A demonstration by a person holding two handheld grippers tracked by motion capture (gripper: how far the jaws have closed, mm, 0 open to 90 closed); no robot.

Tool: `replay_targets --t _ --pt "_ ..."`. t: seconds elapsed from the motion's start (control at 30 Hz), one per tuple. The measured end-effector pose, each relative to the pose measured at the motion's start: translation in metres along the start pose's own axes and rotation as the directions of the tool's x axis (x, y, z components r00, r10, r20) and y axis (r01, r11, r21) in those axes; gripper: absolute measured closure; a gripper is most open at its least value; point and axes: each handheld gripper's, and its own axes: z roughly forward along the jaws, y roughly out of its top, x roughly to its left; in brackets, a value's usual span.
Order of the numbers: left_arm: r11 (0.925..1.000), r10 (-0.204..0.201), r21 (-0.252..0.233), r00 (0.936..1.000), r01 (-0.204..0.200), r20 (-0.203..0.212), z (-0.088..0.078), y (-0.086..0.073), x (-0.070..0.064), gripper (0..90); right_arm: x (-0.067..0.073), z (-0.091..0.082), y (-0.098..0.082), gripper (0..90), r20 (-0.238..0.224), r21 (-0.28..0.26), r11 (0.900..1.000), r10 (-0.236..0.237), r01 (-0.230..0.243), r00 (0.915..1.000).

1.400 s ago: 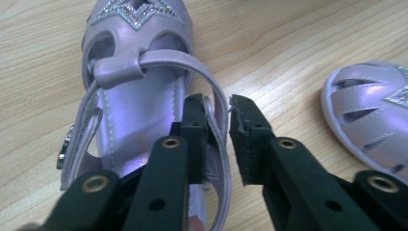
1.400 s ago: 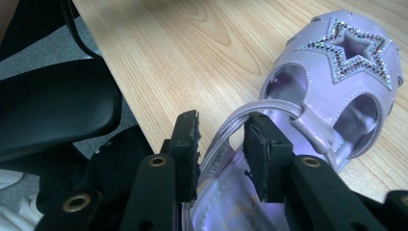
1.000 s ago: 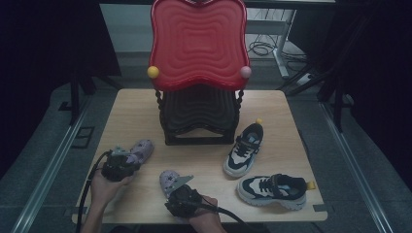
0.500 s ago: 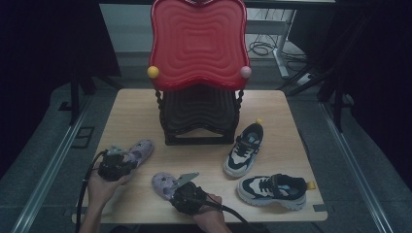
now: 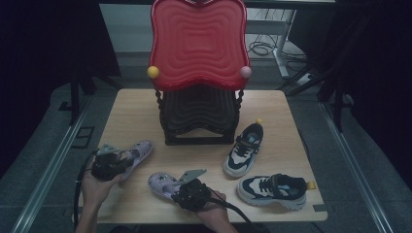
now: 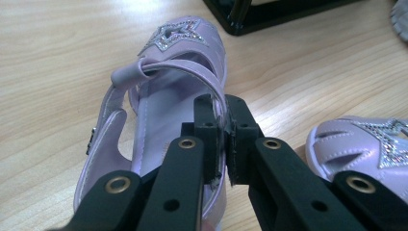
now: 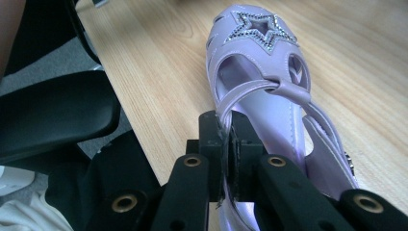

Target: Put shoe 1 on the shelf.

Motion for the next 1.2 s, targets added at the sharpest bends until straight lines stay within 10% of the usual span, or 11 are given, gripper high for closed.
replay_targets --t 1.2 --pt "0.9914 0.009 -0.131 0.9967 0.002 0.080 -0.036 0.005 -0.022 85.9 -0.047 -0.047 -0.015 86.1 -0.037 -0.212 0.977 0.029 -0.037 0.9989"
